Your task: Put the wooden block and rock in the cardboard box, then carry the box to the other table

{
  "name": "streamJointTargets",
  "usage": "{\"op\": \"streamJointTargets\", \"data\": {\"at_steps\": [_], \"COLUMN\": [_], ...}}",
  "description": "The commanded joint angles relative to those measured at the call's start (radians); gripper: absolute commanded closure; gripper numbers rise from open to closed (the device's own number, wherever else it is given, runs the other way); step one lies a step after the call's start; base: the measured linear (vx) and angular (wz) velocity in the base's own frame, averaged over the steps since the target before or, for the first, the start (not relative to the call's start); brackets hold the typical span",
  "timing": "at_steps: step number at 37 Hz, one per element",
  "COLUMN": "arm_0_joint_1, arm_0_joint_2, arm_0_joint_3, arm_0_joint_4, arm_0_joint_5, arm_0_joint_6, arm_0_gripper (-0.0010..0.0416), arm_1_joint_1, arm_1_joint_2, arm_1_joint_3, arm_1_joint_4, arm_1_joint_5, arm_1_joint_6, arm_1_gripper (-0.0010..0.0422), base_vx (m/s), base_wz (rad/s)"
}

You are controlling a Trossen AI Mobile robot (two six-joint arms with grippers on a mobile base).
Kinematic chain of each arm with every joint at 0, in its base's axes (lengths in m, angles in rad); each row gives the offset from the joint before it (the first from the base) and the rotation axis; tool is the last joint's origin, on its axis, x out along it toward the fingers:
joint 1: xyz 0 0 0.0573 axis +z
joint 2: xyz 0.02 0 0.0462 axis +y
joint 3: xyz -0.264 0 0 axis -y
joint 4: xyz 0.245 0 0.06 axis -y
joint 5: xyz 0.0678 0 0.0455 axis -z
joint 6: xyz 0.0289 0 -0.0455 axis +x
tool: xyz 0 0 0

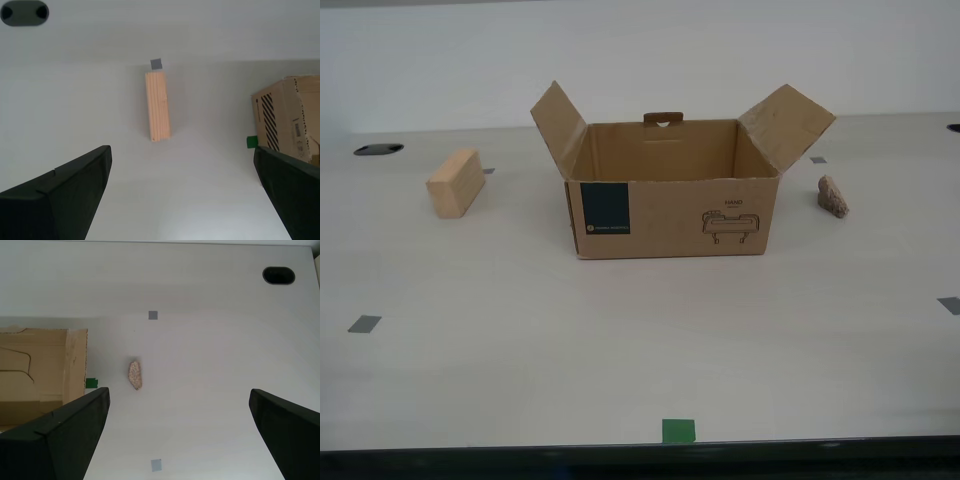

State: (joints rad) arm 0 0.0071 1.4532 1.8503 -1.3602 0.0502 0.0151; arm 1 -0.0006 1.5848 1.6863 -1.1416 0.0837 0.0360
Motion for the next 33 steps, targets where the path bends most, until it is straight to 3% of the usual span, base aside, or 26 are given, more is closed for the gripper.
{"op": "streamJointTargets", "data": {"at_steps": [1,19,33], "arm_0_joint_1": [0.001,0.001,0.001], "arm_0_joint_2": [0.011,0.014,0.013], "arm_0_joint_3": [0.001,-0.016,-0.228], "arm_0_joint_4": [0.004,0.024,0.166], "arm_0_joint_5": [-0.001,-0.031,-0.032], "arm_0_joint_6": [0.002,-0.004,-0.005], "arm_0_gripper": [0.0017,0.0016,0.0016], "arm_1_joint_1": [0.000,0.000,0.000], "arm_1_joint_2": [0.039,0.172,0.280], "arm_1_joint_3": [0.001,0.000,0.001], "arm_1_joint_4": [0.003,0.100,0.148], "arm_1_joint_5": [0.000,0.007,0.006], "arm_1_joint_6": [0.003,0.023,0.031], "arm_1_gripper": [0.0023,0.0023,0.0023], "base_vx": [0.000,0.000,0.000], "base_wz": [0.000,0.000,0.000]}}
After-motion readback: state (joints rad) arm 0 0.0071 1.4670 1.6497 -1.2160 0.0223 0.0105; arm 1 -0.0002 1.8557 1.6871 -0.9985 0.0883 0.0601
